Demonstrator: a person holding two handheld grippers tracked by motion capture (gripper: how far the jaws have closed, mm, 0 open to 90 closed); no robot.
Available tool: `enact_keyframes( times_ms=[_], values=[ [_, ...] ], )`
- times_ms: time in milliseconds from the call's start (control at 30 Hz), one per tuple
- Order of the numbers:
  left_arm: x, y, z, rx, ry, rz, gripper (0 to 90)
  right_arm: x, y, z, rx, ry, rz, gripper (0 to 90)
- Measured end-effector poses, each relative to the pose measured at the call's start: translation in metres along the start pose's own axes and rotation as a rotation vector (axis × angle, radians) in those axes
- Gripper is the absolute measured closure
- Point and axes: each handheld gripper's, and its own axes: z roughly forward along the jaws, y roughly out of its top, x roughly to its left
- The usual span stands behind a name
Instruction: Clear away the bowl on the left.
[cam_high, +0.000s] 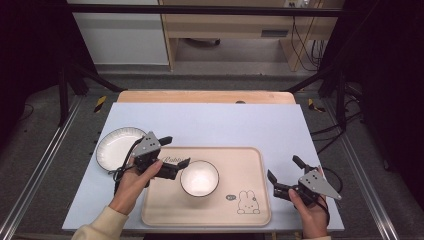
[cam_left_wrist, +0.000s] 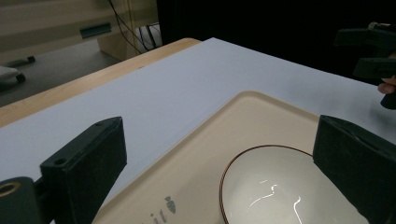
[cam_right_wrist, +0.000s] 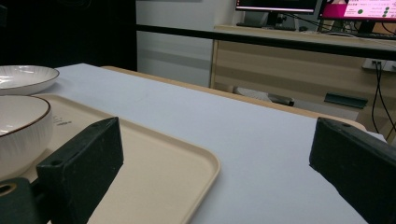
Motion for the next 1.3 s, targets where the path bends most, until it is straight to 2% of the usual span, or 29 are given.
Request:
enact_keyframes(
  times_ms=[100, 500, 767, 967, 1300],
  values=[
    [0.002, 0.001, -0.007, -0.034, -0.002, -0.01, 2.8, 0.0, 0.0, 0.0, -0.001, -0.001, -0.002, 3.0],
    [0.012, -0.009, -0.029, -0.08, 0.012, -0.018, 2.7, 0.0, 0.0, 0.0, -0.001, -0.003, -0.001, 2.9],
    [0.021, -0.022, -0.043, -0.095, 0.036, -0.04, 2.8, 0.0, 0.0, 0.0, -0.003, -0.004, -0.001, 2.9],
    [0.03, -0.034, -0.054, -0.093, 0.071, -0.048, 2.9, 0.0, 0.0, 0.0, -0.002, -0.004, -0.002, 2.9],
    [0.039, -0.052, -0.065, -0.091, 0.1, -0.065, 3.0, 0.0, -0.001, 0.0, 0.0, -0.004, -0.004, 2.9]
  ],
)
